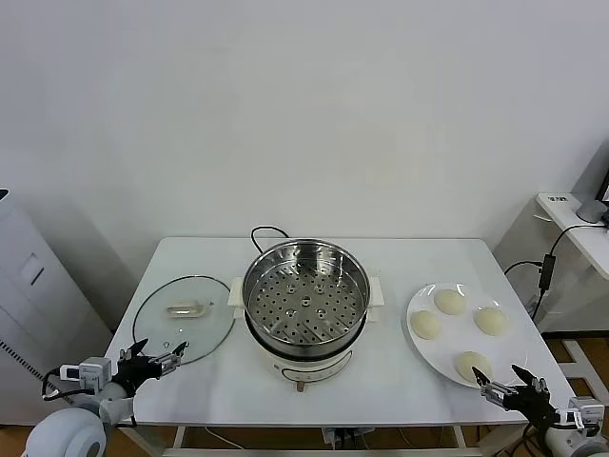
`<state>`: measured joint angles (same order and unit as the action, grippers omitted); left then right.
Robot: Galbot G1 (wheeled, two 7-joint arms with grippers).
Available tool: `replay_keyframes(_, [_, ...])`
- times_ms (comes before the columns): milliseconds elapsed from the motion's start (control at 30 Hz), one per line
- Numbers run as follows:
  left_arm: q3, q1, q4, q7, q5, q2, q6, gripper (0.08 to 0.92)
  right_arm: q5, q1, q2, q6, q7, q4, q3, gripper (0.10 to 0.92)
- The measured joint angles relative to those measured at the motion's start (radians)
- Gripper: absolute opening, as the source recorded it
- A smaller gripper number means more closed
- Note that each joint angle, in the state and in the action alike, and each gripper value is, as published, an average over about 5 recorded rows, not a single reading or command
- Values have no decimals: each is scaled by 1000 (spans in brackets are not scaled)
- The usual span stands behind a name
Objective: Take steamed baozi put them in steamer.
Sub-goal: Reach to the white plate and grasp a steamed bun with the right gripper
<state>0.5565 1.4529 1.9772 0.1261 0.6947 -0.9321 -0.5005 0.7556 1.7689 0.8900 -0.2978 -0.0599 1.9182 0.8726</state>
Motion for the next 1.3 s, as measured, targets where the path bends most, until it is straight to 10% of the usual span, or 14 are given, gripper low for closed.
replay_keyframes(400, [4,3,4,1,2,-2,-1,823,-92,-27,-24,24,-40,-26,12,823])
replay_keyframes(1300, [-3,-38,13,-3,-18,8,-46,823,-991,-611,-270,323,-424,-391,-248,823])
